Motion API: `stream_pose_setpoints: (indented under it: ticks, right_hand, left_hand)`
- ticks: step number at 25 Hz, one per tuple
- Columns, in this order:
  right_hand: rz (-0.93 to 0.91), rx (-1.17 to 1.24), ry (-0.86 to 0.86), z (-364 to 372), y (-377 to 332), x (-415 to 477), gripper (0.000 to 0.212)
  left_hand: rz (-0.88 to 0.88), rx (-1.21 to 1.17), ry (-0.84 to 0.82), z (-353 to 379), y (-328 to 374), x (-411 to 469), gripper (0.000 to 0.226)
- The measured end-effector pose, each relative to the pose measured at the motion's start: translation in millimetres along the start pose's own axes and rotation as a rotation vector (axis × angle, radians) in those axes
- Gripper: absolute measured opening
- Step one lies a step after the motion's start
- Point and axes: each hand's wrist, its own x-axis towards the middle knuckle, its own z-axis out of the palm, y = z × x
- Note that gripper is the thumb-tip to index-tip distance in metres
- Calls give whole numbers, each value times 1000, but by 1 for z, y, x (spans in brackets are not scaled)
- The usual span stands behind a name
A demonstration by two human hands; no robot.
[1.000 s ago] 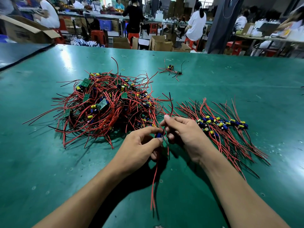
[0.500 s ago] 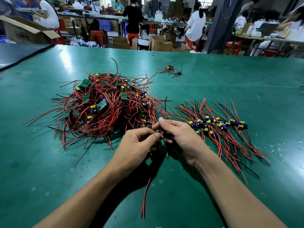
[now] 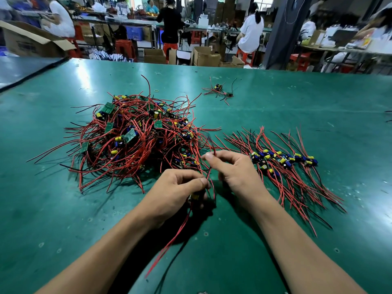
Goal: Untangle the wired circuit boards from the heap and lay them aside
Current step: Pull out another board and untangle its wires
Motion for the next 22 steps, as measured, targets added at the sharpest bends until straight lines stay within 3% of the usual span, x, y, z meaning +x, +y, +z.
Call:
stream_pose_setpoints:
  ticks: [3,7,10,15,19,22]
  right_hand:
    - [95,190,117,-2,-3,5,27]
    - [393,642,-52,-3,-17,3,33]
    - [474,745,-144,-10,-25,2,29]
    - [432,663,-107,-10,-24,1,31]
    - [265,267,-193,2,-16,-7,42]
    - [257,112,-310,14,-7,-16,39]
  left_hand:
    - [33,109,-21,3,-2,-1,18]
    - [38,161,24,7,-5,-2,17]
    - [27,161,45,7,-5,-2,16]
    - [39,175,103,9,-6,-1,14]
    - [97,181,164,7,-6,1,16]
    - [153,102,118,5,-5,0,18]
